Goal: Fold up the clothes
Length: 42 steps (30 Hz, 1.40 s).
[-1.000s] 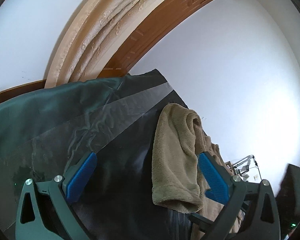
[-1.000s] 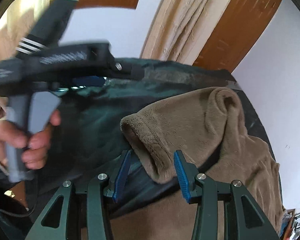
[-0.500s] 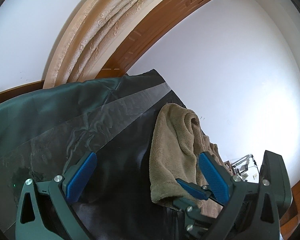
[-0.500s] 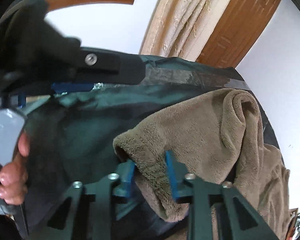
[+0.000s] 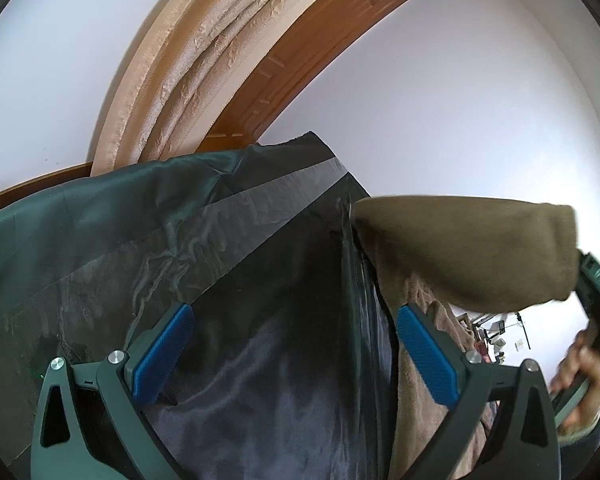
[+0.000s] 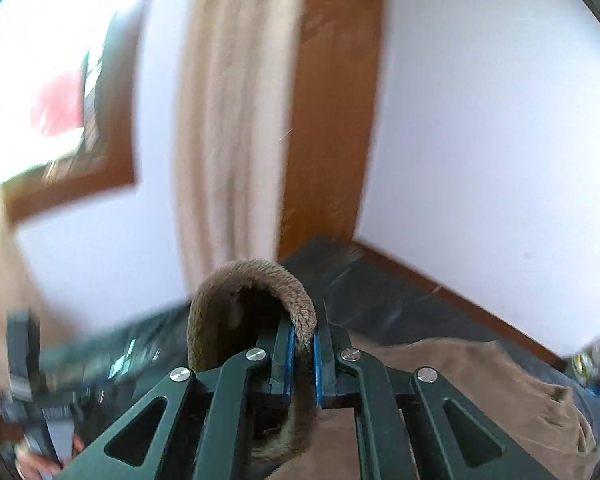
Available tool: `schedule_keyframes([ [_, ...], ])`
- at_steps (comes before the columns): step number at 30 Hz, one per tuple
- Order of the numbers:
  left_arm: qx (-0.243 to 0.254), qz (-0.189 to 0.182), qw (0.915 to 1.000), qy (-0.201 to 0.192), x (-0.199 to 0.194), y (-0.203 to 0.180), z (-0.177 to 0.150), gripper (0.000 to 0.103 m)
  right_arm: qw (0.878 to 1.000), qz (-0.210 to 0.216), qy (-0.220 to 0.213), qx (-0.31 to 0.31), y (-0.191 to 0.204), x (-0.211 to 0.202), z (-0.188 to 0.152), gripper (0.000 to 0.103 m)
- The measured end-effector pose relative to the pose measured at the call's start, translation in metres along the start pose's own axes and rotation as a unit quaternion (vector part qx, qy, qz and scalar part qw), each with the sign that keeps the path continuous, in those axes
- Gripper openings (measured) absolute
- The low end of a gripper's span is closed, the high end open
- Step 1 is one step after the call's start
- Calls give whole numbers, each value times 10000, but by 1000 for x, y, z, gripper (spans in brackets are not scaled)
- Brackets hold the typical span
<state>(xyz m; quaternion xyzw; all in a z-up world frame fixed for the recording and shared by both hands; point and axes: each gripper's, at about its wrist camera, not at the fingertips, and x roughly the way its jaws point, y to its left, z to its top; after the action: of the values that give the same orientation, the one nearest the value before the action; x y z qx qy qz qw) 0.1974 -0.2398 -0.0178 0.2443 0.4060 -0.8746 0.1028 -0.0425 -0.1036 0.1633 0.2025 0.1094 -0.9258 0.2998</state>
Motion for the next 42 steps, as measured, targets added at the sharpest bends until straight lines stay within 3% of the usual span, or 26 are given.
schedule_keyframes([
  [6,126,184,9997,141,6,-5,-3,102,9886,-1054,-409,990,-108,-57,-3,8],
  [13,344,438,9978,354,11,-14,-5,102,9638,-1860,-104,1905,-207,-88,-66,8],
  [17,252,283,9980,504,15,-30,0,102,9566,-1814,113,2278,-240,-100,-105,8],
  [20,838,321,9944,563,24,-73,4,102,9525,-1702,206,2519,-257,-100,-124,8],
  [25,1952,580,9784,345,53,-155,1,102,9436,-1580,15,2908,-281,-108,-139,8],
  [28,2444,695,9655,568,97,-193,-6,102,9365,-1622,-46,3108,-298,-113,-146,8],
  [33,2783,690,9514,1125,164,-221,-30,102,9222,-1373,447,3588,-332,-99,-180,9],
  [38,2865,1015,9423,1407,202,-222,-51,102,9156,-1428,804,3671,-355,-108,-223,15],
  [41,2871,1100,9411,1408,206,-221,-54,102,9090,-1479,756,3823,-364,-119,-239,30],
  [42,2866,1113,9413,1391,206,-220,-54,102,9064,-1464,700,3900,-366,-124,-244,49],
])
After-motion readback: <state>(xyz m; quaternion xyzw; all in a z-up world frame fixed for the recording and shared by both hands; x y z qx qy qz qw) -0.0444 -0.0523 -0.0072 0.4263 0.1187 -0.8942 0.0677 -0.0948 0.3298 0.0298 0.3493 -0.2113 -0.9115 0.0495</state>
